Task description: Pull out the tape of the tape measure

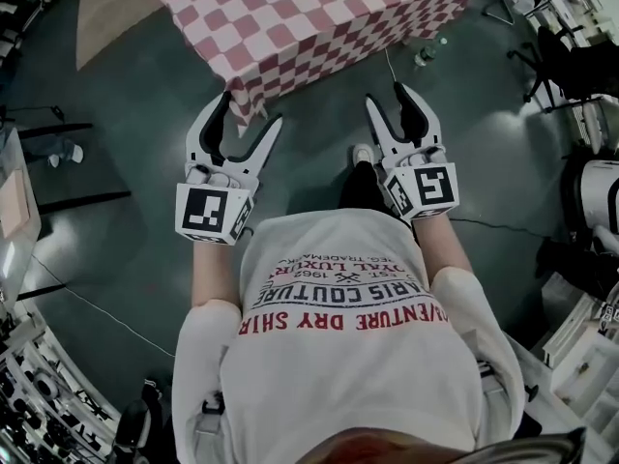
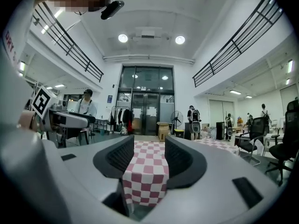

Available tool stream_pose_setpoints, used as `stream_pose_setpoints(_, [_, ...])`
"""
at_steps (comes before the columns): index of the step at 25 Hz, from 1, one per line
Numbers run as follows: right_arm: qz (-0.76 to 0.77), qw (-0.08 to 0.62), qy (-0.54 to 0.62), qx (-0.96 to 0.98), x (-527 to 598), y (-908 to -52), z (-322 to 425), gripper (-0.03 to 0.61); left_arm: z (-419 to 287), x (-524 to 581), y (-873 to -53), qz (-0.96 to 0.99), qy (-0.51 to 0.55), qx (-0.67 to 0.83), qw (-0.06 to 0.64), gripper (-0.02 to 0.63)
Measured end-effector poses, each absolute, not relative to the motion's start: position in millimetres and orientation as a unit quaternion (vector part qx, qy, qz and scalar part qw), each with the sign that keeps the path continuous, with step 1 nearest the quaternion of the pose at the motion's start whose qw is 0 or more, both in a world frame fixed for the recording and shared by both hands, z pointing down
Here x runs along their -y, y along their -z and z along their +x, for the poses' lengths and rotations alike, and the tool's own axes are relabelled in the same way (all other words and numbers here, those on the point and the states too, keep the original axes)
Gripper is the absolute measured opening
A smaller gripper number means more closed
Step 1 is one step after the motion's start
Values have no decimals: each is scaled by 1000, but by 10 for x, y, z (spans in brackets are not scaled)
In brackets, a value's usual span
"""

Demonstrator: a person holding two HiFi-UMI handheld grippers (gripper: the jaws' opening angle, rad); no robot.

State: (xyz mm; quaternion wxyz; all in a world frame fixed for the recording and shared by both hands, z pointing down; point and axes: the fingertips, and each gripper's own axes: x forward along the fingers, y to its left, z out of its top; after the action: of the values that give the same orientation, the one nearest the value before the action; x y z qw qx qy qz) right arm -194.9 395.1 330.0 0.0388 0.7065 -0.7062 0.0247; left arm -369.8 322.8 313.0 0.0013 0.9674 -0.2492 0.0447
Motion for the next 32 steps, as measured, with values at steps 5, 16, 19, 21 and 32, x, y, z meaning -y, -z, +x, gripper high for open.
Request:
stream_pose_setpoints(5, [674,39,-39,737,-3496,-3505,-1481,216,-3272,-2889,-3325,956,-69,284,2,354])
stream_pose_setpoints(16, [568,60,-73,818,-2141,-3726,-89,216,-2058,-1847,-3585,906,-96,411,39,327])
stream_pose_setpoints(19, [548,70,-79,830,-1851,-3790,186,216,-1802,-1623,-3686,897,-104,426,53,327])
stream_pose_setpoints(21, [538,72,-84,836,-1671,-3822,309,216,-1643,-1495,-3764,894,-115,429,57,327])
stream_pose_setpoints(32, [487,92,-113,861,-844,-4130,490,216,-1300,-730,-4315,878,-186,434,82,308])
